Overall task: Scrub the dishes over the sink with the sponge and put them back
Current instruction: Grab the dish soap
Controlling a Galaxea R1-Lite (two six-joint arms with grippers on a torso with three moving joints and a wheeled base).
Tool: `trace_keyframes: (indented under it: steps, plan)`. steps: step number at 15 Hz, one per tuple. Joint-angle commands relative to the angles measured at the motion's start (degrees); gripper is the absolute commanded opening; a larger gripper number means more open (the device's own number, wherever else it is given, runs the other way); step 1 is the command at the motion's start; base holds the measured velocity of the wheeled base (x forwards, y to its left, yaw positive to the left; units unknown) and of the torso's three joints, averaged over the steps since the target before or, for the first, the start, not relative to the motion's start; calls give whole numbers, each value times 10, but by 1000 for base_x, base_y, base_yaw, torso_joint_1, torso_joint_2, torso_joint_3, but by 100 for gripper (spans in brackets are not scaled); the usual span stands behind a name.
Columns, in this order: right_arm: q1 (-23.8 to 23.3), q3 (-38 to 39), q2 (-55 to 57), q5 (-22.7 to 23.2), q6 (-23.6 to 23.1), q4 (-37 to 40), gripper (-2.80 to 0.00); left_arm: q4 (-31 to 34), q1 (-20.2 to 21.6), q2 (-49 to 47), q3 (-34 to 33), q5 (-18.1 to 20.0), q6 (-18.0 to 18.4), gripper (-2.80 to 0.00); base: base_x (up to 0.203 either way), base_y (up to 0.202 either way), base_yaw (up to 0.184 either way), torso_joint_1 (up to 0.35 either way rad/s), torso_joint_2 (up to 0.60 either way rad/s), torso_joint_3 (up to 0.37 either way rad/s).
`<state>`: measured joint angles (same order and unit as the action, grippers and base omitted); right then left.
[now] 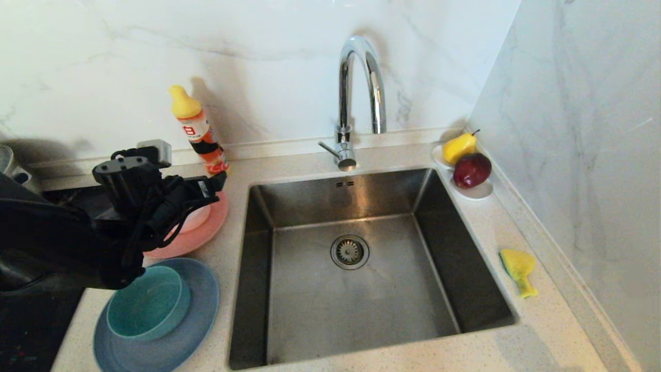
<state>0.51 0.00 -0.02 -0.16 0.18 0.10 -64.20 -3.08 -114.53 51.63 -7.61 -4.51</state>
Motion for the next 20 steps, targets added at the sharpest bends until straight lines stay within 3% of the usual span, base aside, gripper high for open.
trace_keyframes:
  steps: [1, 20]
  plan:
    - [0, 0, -1, 0, 0, 0, -280, -7, 0, -17, 15, -3, -1, 0, 0, 0, 0, 0, 0, 0]
    - [0, 0, -1, 1, 0, 0, -280, -8, -1, -109, 133, -7, 12, 0, 0, 0, 0, 0, 0, 0]
